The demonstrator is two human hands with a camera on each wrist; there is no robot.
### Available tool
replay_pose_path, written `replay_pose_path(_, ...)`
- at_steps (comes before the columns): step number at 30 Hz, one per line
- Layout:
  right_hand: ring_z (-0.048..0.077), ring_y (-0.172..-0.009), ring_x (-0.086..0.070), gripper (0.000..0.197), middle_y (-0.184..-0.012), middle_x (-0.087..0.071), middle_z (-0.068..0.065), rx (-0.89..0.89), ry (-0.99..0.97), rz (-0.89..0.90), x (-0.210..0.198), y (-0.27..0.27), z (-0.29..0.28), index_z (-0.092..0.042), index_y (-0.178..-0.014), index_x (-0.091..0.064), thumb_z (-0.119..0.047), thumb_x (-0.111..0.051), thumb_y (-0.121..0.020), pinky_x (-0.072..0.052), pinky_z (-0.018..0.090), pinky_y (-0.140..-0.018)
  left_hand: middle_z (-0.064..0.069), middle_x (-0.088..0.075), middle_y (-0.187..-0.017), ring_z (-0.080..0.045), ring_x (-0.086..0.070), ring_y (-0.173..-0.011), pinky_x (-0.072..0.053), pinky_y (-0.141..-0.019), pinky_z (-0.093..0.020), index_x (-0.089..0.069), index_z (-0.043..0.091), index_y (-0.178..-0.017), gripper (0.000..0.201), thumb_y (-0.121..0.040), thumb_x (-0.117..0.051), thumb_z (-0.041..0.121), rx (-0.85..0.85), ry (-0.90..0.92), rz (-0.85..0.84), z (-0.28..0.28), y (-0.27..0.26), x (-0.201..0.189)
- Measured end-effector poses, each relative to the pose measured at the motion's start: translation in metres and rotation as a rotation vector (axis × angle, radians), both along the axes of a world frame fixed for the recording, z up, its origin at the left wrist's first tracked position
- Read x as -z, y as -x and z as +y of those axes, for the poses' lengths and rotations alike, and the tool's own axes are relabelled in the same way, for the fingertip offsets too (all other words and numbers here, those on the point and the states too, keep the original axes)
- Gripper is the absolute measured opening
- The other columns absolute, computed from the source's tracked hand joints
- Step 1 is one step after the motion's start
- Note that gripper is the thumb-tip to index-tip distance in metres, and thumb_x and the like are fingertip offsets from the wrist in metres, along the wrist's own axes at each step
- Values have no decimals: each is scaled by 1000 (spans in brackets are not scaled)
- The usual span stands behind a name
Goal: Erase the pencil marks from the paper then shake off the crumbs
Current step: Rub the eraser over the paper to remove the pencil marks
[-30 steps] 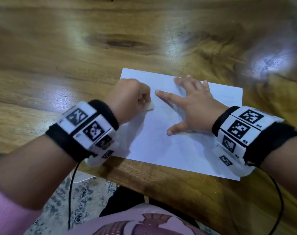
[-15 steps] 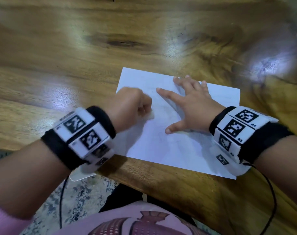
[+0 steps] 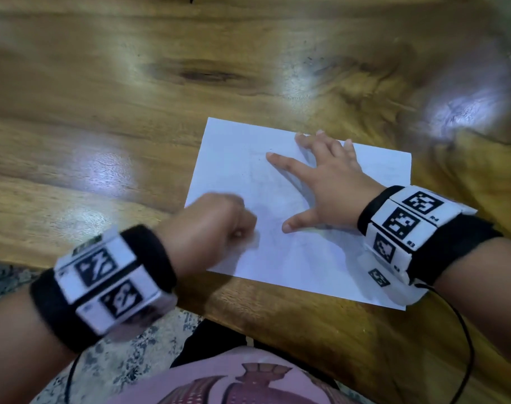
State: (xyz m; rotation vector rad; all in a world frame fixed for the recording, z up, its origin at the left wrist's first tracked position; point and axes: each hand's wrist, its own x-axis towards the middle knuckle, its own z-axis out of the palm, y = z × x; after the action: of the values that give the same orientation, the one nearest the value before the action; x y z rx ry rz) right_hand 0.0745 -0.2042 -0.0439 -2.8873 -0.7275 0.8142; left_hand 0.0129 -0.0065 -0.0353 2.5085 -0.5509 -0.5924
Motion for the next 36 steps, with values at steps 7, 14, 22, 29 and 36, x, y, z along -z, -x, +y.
replay_pose_path(7,28,-143,16,108,-156,9,1,0,-1,-5,0,1,0,-51,-143,1,-72,-65,-60,8,57,-114,-10,-65,-77,-23,-52,-70,-30,-54,-18,-68,10,-74,3,-74,-65,11,-144,-28,-110,-5,-49,-3)
replay_pose_path(14,26,-143,16,108,-156,8,0,8,-11,-1,1,0,-1,-52,-142,1,-72,-65,-59,8,56,-114,-6,-53,-66,-20,-50,-62,-26,-53,-23,-57,10,-58,23,-78,-66,18,-13,19,8,-5,-3,-1)
replay_pose_path(22,27,-143,16,107,-156,9,1,0,-6,-7,0,1,-1,-51,-143,2,-72,-65,-61,7,57,-114,-5,-59,-71,-18,-48,-59,-33,-59,-27,-68,9,-77,3,-76,-65,11,-203,-29,-119,-6,-42,-4)
replay_pose_path(29,27,-143,16,108,-156,9,0,4,-8,-7,1,1,-1,-52,-142,1,-72,-65,-60,8,56,-114,-1,-49,-65,-16,-46,-56,-26,-51,-14,-56,12,-61,22,-79,-65,19,7,-48,25,5,3,-4)
replay_pose_path(36,27,-143,18,107,-156,10,-1,4,-11,5,1,0,-1,-53,-142,2,-72,-65,-60,9,56,-114,-6,-67,-73,-22,-58,-69,-32,-56,-22,-68,16,-87,11,-78,-67,22,-242,-36,-164,6,-52,-6)
